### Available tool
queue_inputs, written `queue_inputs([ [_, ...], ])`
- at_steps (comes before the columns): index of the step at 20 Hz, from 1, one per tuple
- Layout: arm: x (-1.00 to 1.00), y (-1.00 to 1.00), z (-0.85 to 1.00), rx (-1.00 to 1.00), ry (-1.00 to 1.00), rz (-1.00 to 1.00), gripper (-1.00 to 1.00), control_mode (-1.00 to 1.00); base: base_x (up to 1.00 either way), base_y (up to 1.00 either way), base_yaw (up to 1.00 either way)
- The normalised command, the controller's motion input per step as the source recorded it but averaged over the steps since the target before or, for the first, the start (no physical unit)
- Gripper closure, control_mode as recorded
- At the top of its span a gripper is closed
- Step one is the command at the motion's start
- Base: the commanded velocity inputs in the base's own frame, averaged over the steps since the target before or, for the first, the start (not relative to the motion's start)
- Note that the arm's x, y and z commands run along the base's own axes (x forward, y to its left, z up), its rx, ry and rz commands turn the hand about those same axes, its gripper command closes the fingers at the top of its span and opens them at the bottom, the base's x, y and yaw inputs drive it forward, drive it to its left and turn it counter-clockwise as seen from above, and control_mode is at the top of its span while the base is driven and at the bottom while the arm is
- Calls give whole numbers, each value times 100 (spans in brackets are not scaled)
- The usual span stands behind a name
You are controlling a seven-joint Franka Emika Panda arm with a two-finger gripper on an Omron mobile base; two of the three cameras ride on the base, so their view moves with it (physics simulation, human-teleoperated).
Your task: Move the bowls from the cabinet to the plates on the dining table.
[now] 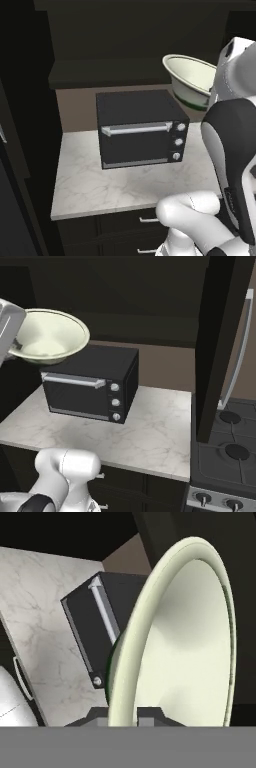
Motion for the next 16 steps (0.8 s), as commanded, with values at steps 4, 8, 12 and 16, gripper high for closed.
queue_inputs([
  [4, 0, -25, -41, -5, 1, 5, 100, -100, 0, 0, 0],
  [8, 0, -23, -44, -9, -1, 5, 100, -100, 0, 0, 0],
  [12, -5, -17, -39, -12, -3, 6, 100, -100, 0, 0, 0],
  [16, -14, -14, -21, -10, 0, 5, 100, -100, 0, 0, 0],
])
